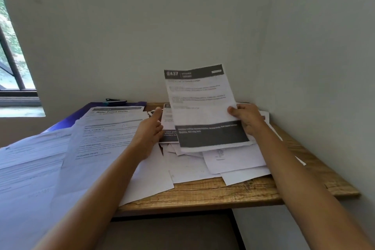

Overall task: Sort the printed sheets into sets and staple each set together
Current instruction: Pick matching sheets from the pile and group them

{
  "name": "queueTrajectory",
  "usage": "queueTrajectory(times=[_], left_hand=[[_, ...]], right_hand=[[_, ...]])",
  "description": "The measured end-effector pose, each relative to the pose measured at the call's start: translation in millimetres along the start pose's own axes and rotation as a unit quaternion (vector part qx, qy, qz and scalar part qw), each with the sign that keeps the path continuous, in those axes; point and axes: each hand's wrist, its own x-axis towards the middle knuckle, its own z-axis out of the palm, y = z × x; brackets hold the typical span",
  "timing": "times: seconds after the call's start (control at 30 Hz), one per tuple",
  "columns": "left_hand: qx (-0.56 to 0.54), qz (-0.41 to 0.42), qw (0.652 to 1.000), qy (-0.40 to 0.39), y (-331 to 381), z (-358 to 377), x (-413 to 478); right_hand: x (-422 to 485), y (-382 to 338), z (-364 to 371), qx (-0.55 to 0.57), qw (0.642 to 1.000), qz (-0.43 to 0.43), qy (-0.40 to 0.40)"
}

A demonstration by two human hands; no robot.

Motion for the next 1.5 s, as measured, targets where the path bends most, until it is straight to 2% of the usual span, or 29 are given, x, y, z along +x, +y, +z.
queueTrajectory(times=[0.07,0.17,0.27,0.37,0.43,0.47,0.53,0.6,0.67,0.73,0.9,1.03,1.13,1.27,1.4,1.5], left_hand=[[-0.058,-0.022,0.998,-0.005,1.4,-4.8,3.7],[-0.122,-0.032,0.991,-0.052,5.5,-13.7,-0.8],[-0.119,0.005,0.987,-0.104,12.4,-20.5,-2.1],[-0.096,-0.007,0.994,-0.048,15.3,-24.0,-3.4],[-0.038,-0.03,0.999,0.02,11.6,-30.3,2.2],[-0.019,-0.03,0.998,0.042,9.8,-33.5,5.5],[-0.011,-0.024,0.998,0.065,9.1,-37.4,8.1],[-0.014,-0.02,0.997,0.07,8.4,-40.2,9.6],[-0.011,-0.016,0.997,0.077,7.8,-40.4,10.0],[-0.006,-0.01,0.997,0.079,7.4,-39.2,9.3],[0.015,0.002,0.997,0.079,9.8,-35.8,3.9],[0.035,0.005,0.997,0.075,11.0,-33.0,0.5],[0.042,0.005,0.997,0.068,10.5,-32.7,1.5],[0.047,0.007,0.997,0.064,9.6,-32.4,0.8],[0.043,0.014,0.997,0.067,10.3,-31.8,0.0],[0.041,0.015,0.996,0.072,9.9,-33.8,2.1]], right_hand=[[-8.0,-2.4,13.8,0.035,0.998,0.03,-0.037],[-15.3,-4.7,29.0,0.034,0.997,0.03,-0.07],[-23.1,-1.6,41.5,-0.006,0.992,0.025,-0.125],[-34.9,-6.5,47.9,-0.071,0.972,0.032,-0.223],[-34.8,-12.4,41.9,-0.091,0.964,0.026,-0.247],[-30.5,-13.9,34.9,-0.111,0.971,0.004,-0.212],[-16.1,-13.0,12.7,-0.225,0.97,-0.056,-0.072],[-3.4,-7.7,-13.7,-0.395,0.916,-0.055,0.045],[4.6,0.1,-32.8,-0.494,0.868,0.016,0.048],[9.5,4.4,-39.3,-0.522,0.85,0.067,0.014],[13.2,10.1,-36.6,-0.511,0.855,0.086,-0.003],[15.6,10.1,-33.6,-0.525,0.846,0.087,-0.036],[13.2,7.1,-31.2,-0.478,0.871,0.09,-0.07],[9.4,4.5,-29.0,-0.455,0.882,0.091,-0.083],[10.0,-1.9,-9.9,-0.393,0.919,-0.006,-0.015],[23.3,-12.3,18.6,-0.385,0.921,-0.046,-0.033]])
